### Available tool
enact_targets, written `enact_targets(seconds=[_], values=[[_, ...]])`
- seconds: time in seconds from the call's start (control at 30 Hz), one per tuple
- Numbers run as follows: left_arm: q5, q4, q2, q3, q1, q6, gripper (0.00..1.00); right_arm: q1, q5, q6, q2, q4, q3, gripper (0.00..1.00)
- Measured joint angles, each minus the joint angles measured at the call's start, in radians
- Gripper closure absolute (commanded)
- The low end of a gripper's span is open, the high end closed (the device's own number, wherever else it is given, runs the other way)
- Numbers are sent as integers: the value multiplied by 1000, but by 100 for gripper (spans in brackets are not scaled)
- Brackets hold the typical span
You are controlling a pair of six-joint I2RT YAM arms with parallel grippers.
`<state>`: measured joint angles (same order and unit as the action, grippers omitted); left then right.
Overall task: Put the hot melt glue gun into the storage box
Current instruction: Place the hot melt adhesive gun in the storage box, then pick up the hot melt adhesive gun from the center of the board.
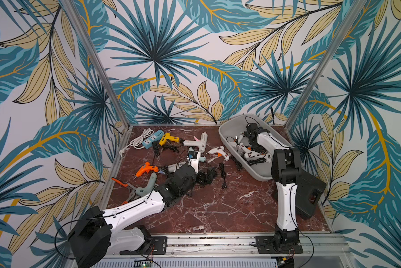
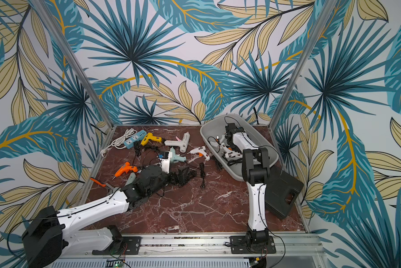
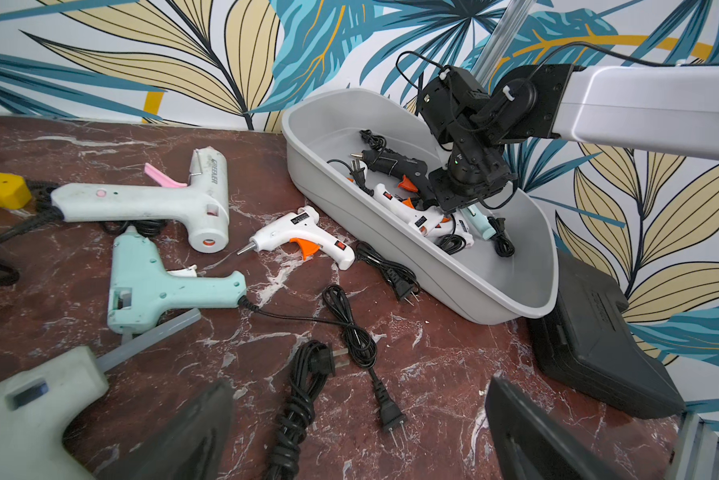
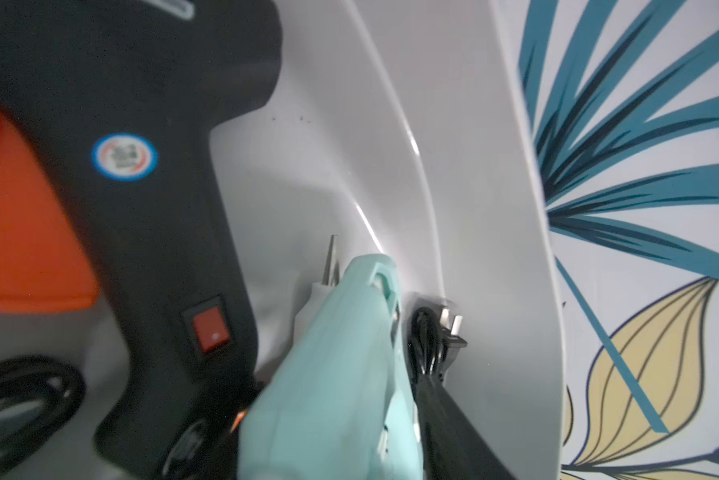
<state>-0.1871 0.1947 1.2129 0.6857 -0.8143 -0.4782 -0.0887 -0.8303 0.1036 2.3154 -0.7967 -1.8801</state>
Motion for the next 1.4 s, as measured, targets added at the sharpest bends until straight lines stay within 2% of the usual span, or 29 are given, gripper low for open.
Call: enact_targets(seconds=[0.27,0.43,0.67,0.83,1.0,1.17,1.3,1.4], values=[[-49,-18,0,0,0,11,0,0,169,21,-178,-9,64,25],[-95,-39,0,0,0,19,0,0,287,32,-358,-14,91,24],[-197,-73,-17,-15,0,21,0,-13,574,74,-568,3,182,27],[-283,-137,-66,-41,17,-3,0,-104,771,114,-664,74,303,28],[-327,-186,-151,-106,92,-65,0,-246,889,140,-663,149,346,29],[-320,-220,-253,-193,188,-133,0,-363,988,114,-609,225,330,29],[-291,-246,-339,-250,274,-179,0,-431,1014,39,-465,216,227,29],[-261,-255,-394,-287,336,-207,0,-475,983,-26,-338,184,133,29]])
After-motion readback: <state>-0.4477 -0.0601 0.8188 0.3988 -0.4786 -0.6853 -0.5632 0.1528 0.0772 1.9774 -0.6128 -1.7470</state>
